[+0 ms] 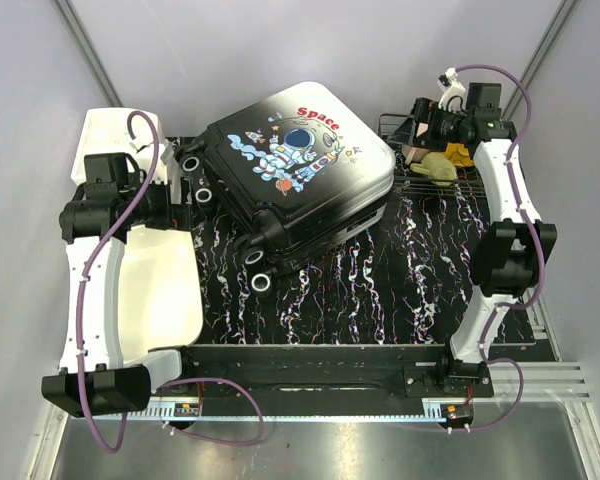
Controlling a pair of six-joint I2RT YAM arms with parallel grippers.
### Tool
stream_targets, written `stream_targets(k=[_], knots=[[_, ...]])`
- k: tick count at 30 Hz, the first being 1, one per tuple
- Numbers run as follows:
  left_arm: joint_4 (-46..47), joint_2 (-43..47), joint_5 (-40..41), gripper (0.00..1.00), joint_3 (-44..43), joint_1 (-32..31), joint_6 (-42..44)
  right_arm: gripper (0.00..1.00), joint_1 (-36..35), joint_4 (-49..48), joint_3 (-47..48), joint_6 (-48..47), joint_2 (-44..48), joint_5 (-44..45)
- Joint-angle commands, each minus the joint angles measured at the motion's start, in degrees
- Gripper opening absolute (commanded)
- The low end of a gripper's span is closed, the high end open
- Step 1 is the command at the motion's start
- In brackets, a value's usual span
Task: Open, take out, and arrange the luggage
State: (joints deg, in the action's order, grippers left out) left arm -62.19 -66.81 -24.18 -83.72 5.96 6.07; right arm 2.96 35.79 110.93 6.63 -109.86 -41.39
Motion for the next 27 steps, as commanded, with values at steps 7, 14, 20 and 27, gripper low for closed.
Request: stream_targets(k=[7, 14, 20, 27], knots=[[2.2, -1.1, -5.9, 0.99, 1.1, 0.2, 0.6, 1.00, -5.1, -7.4, 2.4, 7.8, -7.4, -6.8], [4.7, -0.6, -2.8, 0.99, 1.5, 0.3, -4.2, 0.98, -10.2, -9.7, -10.1, 10.9, -2.0, -12.0], [11.6, -3.9, -3.9, 0.99, 1.3, 0.3, -8.7, 0.95, -15.2, -15.3, -25.6, 14.5, 8.4, -13.8], [15.3, -10.7, -2.3, 0.99, -0.3, 0.3, -10.3, 0.92, -21.2, -20.7, -39.0, 18.9, 16.3, -15.7]])
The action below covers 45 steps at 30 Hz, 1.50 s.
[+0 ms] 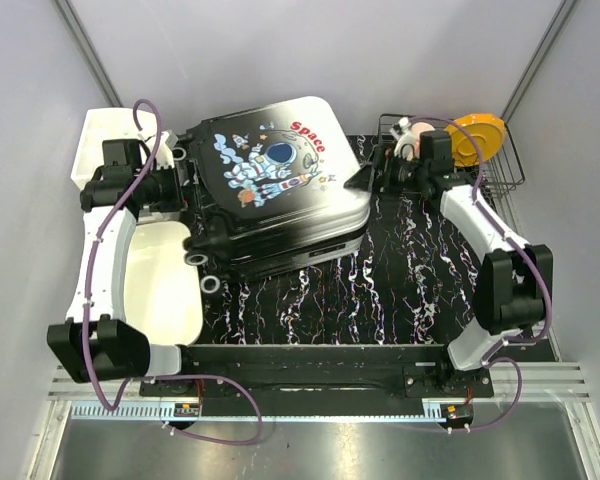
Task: Open, take out, and arrange the luggage
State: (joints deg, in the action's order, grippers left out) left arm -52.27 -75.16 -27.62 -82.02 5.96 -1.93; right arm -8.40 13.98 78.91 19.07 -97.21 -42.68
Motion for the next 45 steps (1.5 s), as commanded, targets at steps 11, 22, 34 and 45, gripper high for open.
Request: stream_targets(k=[11, 22, 34, 45], knots=[[9.5, -10.1, -0.4, 0.99, -0.6, -0.3, -2.0, 1.00, -9.0, 10.2, -8.0, -7.0, 14.7, -8.5], [10.1, -20.6, -5.3, 0.90, -8.1, -9.7, 1.5, 1.00, 3.0, 14.7, 0.1, -16.2, 7.2, -8.4], [-1.2, -30.6, -6.3, 0.94, -31.9, -8.6, 9.2, 1.00, -0.1, 13.2, -2.2, -11.6, 3.9, -12.2], [-2.7, 7.2, -9.1, 0.99, -0.3, 4.4, 2.1, 1.00, -10.7, 3.1, -12.8, -2.3, 8.8, -9.9]])
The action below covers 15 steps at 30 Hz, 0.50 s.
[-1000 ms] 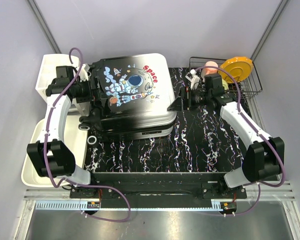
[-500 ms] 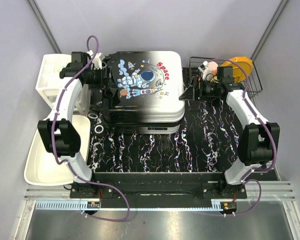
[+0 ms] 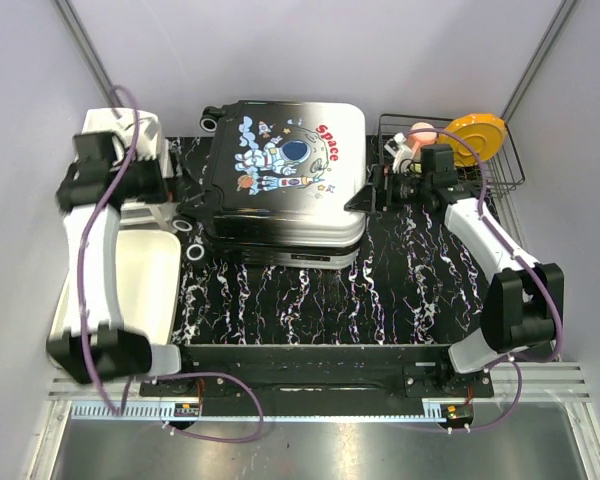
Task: Open, take out, and arrange the luggage
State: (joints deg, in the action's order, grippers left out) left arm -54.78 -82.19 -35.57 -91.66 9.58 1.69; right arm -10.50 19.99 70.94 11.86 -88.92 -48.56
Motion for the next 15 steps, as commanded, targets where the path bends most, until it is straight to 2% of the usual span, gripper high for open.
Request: stream_targets(k=[1, 5, 8, 10, 13, 15], knots=[[-0.1, 18.1, -0.2, 0.99, 11.8, 1.0, -3.4, 1.00, -9.5, -4.4, -5.5, 5.9, 0.4, -4.2], [3.7, 22.8, 2.8, 0.99, 23.2, 1.3, -7.7, 1.00, -14.0, -9.1, -7.6, 8.6, 1.6, -4.9], [10.1, 22.1, 2.3, 0.99, 26.5, 1.8, -12.2, 1.00, -14.2, -8.4, -7.5, 9.1, 3.9, -7.8], [15.7, 20.3, 2.0, 0.99, 27.1, 1.8, -14.8, 1.00, -13.2, -5.5, -5.9, 4.9, 7.0, -7.5], [21.2, 16.5, 1.4, 0.99, 27.0, 1.8, -17.4, 1.00, -6.4, -2.6, -2.0, 2.6, 9.1, -7.2], [22.7, 14.3, 0.6, 0.99, 26.4, 1.8, -19.0, 1.00, -1.8, -2.5, 3.7, 3.0, 6.4, -6.5]])
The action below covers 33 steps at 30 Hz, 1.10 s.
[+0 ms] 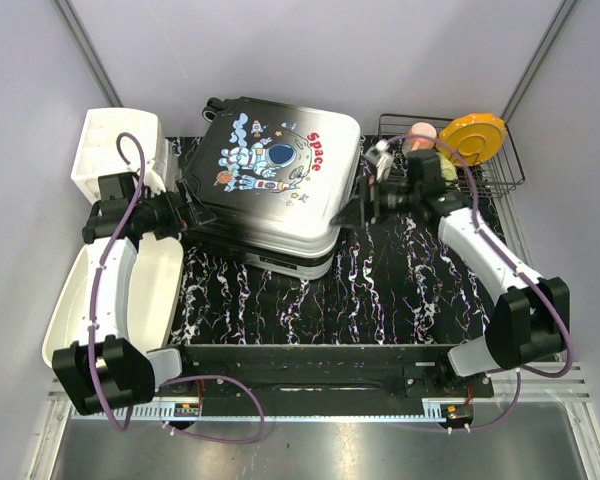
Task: Open, take out, and arrange the luggage
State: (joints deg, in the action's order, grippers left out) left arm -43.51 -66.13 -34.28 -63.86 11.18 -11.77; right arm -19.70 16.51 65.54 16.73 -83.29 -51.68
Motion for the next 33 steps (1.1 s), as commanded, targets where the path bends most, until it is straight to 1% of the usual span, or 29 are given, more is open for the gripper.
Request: stream_targets(k=[1, 2, 3, 4, 5, 6, 7, 8, 9, 11, 12, 14, 15, 17, 18, 21, 22, 23, 27, 28, 30, 31, 32, 33], knots=[[12.4, -3.5, -0.9, 0.99, -1.4, 0.2, -6.1, 1.00, 11.1, 1.0, 11.6, -2.1, -0.7, -1.2], [12.8, -4.1, -1.5, 0.99, -1.1, 0.2, -6.6, 1.00, 12.5, 1.1, 14.2, -2.8, -2.5, 0.3], [13.2, -4.4, -1.7, 0.99, -0.9, 0.2, -7.1, 1.00, 13.5, 1.1, 19.4, -3.5, -6.1, 2.1], [13.7, -4.6, -1.9, 0.99, -0.6, 0.2, -7.3, 1.00, 14.9, 0.9, 22.1, -3.7, -8.2, 5.1], [13.9, -4.4, -2.1, 0.99, 0.2, 0.2, -7.3, 1.00, 15.4, 0.6, 25.0, -3.7, -10.4, 5.9], [14.1, -4.1, -2.1, 0.99, 0.7, 0.2, -6.9, 1.00, 15.7, 0.5, 30.5, -3.5, -14.8, 6.8], [14.2, -3.1, -1.8, 0.99, 1.3, 0.2, -6.5, 1.00, 15.8, 0.5, 33.0, -3.2, -17.1, 8.5], [14.2, -2.4, -1.8, 0.99, 2.4, 0.2, -6.2, 1.00, 15.7, -0.3, 35.6, -2.9, -19.4, 8.5], [14.2, -1.9, -1.8, 0.99, 2.9, 0.2, -5.4, 1.00, 15.7, -1.0, 40.1, -1.9, -23.7, 8.7], [14.1, 0.0, -2.3, 0.99, 4.8, 0.2, -4.9, 1.00, 15.7, -3.6, 44.1, 0.0, -28.0, 9.5], [14.1, 0.7, -2.5, 0.99, 5.4, 0.2, -4.4, 1.00, 15.7, -4.3, 48.3, 1.3, -32.2, 9.8], [14.1, 2.6, -2.9, 0.99, 7.1, 0.0, -4.0, 1.00, 15.7, -5.6, 52.9, 2.5, -36.4, 9.9], [14.1, 3.2, -2.7, 0.99, 7.6, -0.1, -3.7, 1.00, 15.7, -5.8, 58.2, 3.6, -40.8, 9.7], [14.1, 4.3, -2.9, 0.99, 9.3, -0.1, -3.7, 1.00, 15.7, -5.8, 64.0, 5.2, -45.4, 8.7], [14.1, 4.5, -2.8, 0.99, 9.8, -0.2, -3.8, 1.00, 15.7, -5.8, 70.1, 7.3, -50.3, 8.3], [13.9, 5.7, -2.1, 0.99, 11.9, -0.3, -3.8, 1.00, 15.4, -7.6, 80.6, 10.9, -59.0, 6.5], [13.4, 6.1, -1.7, 0.99, 12.4, -0.4, -3.9, 1.00, 14.8, -10.8, 81.1, 11.5, -60.0, 5.5], [13.3, 6.2, -1.7, 0.99, 13.5, -0.4, -4.0, 1.00, 14.3, -11.9, 81.0, 11.8, -60.5, 5.1], [14.4, 6.9, -1.8, 0.99, 15.6, -0.4, -4.9, 1.00, 12.1, -14.9, 82.3, 16.1, -64.6, -0.3], [15.4, 6.6, -2.0, 0.99, 15.8, -0.3, -5.3, 1.00, 11.8, -15.5, 82.1, 16.9, -65.1, -2.7], [16.8, 6.1, -4.6, 0.99, 16.2, -0.4, -6.2, 1.00, 10.9, -16.0, 79.3, 19.4, -65.2, -5.5], [18.1, 5.4, -5.8, 0.99, 16.4, -0.6, -6.5, 1.00, 10.7, -17.9, 78.0, 20.3, -65.0, -9.2], [18.5, 5.2, -6.3, 0.99, 16.2, -0.9, -6.4, 0.94, 10.6, -18.4, 76.6, 22.5, -64.8, -11.3], [18.7, 4.9, -6.2, 0.99, 16.0, -1.2, -5.7, 0.91, 10.6, -18.7, 73.9, 23.5, -64.1, -13.6]])
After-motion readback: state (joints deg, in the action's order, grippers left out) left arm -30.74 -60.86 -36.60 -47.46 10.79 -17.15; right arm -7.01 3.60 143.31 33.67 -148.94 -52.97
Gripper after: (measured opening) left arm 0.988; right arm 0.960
